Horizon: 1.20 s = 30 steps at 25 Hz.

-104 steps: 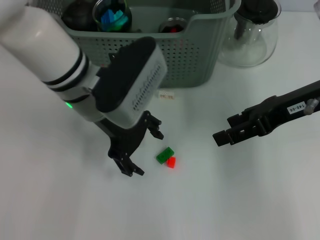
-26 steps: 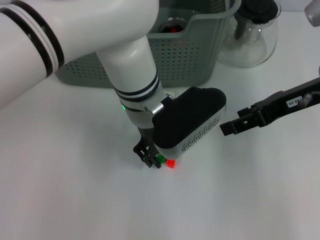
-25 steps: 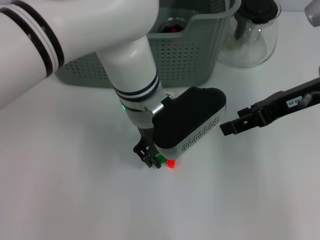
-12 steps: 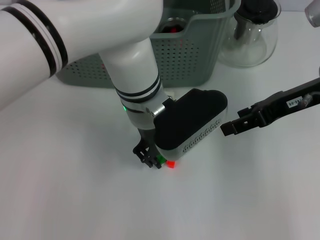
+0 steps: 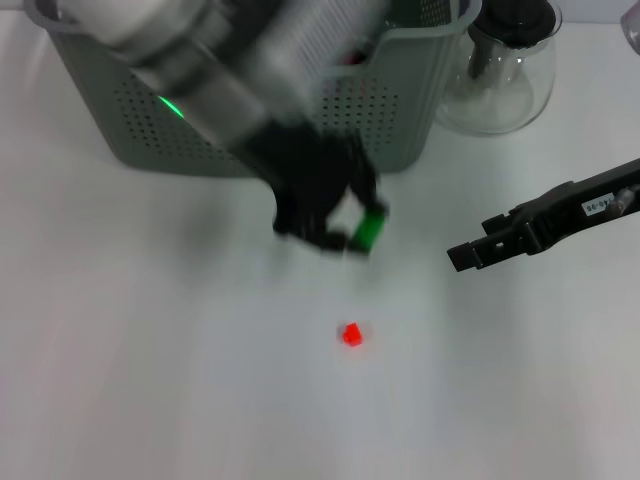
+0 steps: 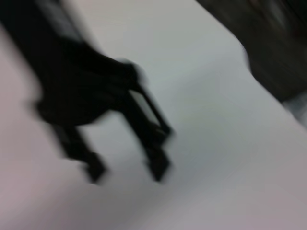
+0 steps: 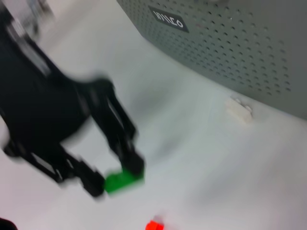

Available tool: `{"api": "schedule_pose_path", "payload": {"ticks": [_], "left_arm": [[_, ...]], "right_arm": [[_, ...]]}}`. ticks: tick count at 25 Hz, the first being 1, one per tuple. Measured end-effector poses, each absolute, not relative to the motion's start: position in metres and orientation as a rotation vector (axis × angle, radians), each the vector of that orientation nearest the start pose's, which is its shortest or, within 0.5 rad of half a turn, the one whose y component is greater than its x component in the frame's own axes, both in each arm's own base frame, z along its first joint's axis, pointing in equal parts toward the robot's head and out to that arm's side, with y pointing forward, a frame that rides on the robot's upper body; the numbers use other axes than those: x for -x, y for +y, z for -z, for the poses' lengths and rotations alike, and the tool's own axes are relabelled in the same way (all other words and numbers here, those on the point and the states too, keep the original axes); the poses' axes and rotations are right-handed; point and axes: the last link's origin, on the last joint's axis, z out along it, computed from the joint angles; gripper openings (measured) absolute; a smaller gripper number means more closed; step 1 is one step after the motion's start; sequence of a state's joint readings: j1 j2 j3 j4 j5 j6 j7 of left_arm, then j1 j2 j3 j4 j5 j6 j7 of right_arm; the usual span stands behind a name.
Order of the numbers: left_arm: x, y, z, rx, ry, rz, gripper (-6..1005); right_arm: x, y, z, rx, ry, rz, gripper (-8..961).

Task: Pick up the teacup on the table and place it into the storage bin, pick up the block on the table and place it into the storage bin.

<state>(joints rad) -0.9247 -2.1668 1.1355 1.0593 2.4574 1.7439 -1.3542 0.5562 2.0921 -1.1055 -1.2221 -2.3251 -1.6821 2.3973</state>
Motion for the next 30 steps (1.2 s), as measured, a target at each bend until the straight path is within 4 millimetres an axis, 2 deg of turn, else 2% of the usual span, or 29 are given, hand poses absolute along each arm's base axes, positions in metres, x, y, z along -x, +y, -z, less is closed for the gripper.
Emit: {"api": "schedule_pose_path", "payload": {"ticks": [3,5,6,9,12,16,20,25,30], "left_arm": [[0.114,0.372,-0.010,3.067,0.433,0.132,401],[0.121,0.378,-0.030,2.987,0.304,0.288,401],[0.125,0.383,-0.045,2.916,0.183,0.400,401],[0.132,0.398,-0.076,2.753,-0.136,0.579,401],[0.136,0.409,-0.096,2.650,-0.365,0.661,401],[0.143,0.426,-0.116,2.496,-0.585,0.672,401],[0.160,0.447,-0.130,2.322,-0.738,0.568,402],[0.171,0.462,-0.123,2.241,-0.804,0.394,402],[0.168,0.469,-0.111,2.226,-0.812,0.327,402]], "right_arm": [[-0.200,0.336,-0.014,2.768,1.203,0.067,836],[-0.201,0.337,-0.015,2.768,1.196,0.065,836],[-0.201,0.337,-0.016,2.770,1.191,0.066,836],[-0.201,0.338,-0.018,2.774,1.173,0.072,836],[-0.202,0.339,-0.019,2.776,1.165,0.079,835],[-0.203,0.338,-0.021,2.777,1.161,0.081,835],[-0.206,0.339,-0.024,2.764,1.171,0.063,835],[-0.208,0.340,-0.026,2.752,1.181,0.038,836],[-0.205,0.340,-0.023,2.763,1.178,0.033,835]]}}
